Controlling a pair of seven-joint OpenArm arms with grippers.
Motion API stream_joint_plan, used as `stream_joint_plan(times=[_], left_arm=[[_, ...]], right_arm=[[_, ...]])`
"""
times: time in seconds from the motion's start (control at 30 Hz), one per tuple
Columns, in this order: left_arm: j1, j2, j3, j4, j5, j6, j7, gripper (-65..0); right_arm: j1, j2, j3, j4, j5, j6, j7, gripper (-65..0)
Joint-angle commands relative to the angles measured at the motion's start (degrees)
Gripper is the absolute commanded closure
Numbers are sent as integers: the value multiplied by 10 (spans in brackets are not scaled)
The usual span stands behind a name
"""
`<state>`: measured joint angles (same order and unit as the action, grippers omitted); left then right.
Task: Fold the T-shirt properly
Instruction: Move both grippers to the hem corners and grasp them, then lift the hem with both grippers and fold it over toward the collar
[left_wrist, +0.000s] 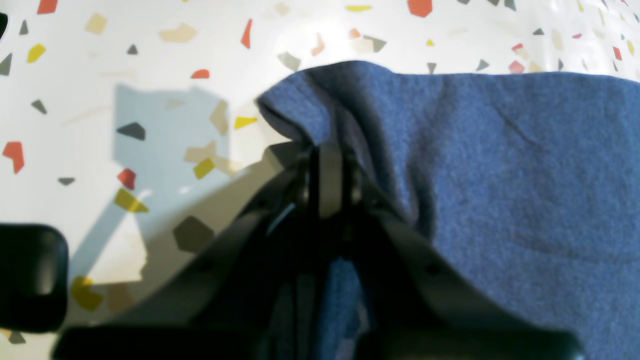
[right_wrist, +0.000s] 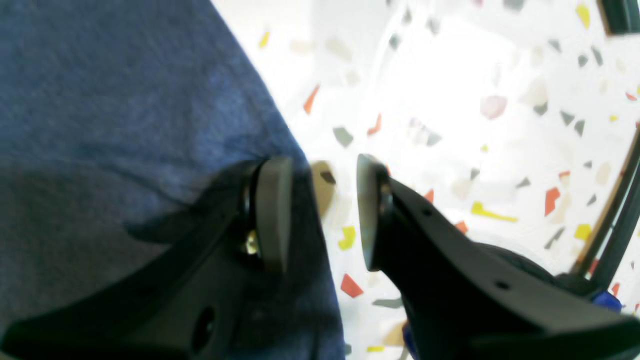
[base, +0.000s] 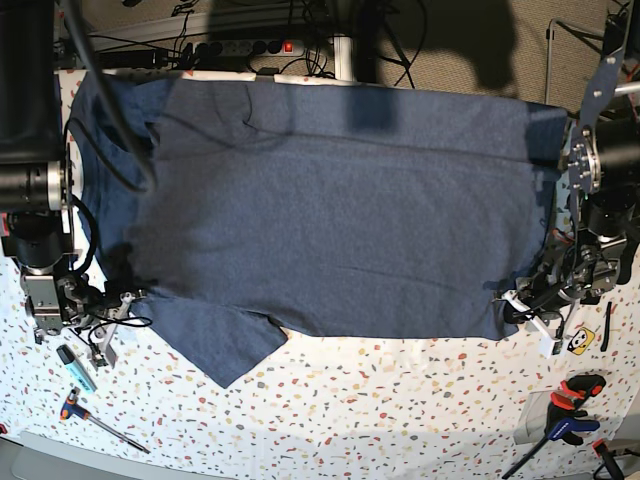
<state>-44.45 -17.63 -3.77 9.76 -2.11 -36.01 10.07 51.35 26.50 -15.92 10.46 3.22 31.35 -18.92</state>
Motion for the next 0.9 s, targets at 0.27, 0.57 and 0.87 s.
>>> stream_joint_plan(times=[0.27, 0.57, 0.87], left_arm=[[-11, -3, 1, 3, 5, -1, 19, 0], [-11, -3, 1, 3, -63, -1, -13, 0], [-38, -3, 1, 5, -85, -1, -11, 0]], right_arm=[[-15, 6, 1, 6, 4, 3, 1, -119], [-17, 8, 1, 11, 0, 1, 50, 0], [-17, 11, 1, 70, 1, 73, 45, 0]])
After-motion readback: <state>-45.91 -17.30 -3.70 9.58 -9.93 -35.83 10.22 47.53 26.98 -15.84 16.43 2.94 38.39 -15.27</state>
